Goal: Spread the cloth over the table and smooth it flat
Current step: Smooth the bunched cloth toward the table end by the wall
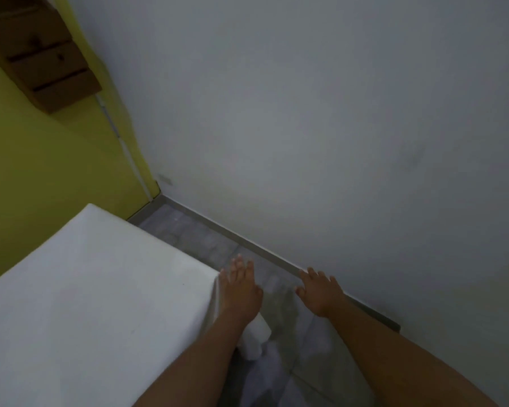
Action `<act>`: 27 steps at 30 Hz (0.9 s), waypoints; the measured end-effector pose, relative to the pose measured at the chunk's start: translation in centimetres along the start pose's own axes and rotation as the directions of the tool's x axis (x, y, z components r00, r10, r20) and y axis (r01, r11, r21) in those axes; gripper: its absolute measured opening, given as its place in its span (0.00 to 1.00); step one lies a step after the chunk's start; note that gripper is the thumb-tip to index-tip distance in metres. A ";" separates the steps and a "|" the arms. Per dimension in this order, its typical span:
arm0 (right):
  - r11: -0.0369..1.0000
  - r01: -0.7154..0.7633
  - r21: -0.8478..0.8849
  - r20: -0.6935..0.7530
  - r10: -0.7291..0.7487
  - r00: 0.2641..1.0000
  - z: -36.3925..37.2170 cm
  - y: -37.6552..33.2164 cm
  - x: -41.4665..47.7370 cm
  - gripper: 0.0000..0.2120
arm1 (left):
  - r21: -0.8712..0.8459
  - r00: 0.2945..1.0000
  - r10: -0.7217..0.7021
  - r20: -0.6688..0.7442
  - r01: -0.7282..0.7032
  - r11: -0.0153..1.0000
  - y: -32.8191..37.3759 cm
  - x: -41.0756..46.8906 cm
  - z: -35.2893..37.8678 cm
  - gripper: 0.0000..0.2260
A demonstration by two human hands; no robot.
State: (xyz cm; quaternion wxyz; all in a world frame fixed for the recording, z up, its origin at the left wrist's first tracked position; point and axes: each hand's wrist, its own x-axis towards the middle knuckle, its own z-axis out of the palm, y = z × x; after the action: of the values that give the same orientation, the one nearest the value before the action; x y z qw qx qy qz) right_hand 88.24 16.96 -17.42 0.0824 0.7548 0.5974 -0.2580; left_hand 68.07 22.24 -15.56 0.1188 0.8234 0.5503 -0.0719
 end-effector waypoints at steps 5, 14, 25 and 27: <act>0.997 0.069 -0.031 -0.002 -0.069 0.998 -2.6 -1.2 4.6 0.29 | -0.029 0.987 0.000 0.158 0.005 1.000 -0.2 4.8 -1.0 0.28; 0.971 0.209 -0.115 0.055 -0.204 0.977 -8.3 -3.6 14.9 0.28 | -0.013 0.971 -0.090 0.223 0.095 0.995 -2.9 14.6 -3.3 0.24; 0.869 0.432 -0.240 0.153 -0.406 0.901 -13.7 -6.6 28.4 0.29 | -0.079 0.936 -0.280 0.211 0.302 0.950 -6.6 23.4 -4.5 0.26; 0.834 0.481 -0.269 0.184 -0.446 0.876 -15.0 -7.4 31.0 0.30 | -0.109 0.916 -0.340 0.212 0.367 0.924 -7.1 24.9 -5.0 0.25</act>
State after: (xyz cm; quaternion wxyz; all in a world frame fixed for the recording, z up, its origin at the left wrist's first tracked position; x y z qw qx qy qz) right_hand 90.33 52.06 -18.40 0.1672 0.5494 0.7894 -0.2170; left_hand 71.04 48.40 -17.76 0.2155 0.6885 0.6802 -0.1296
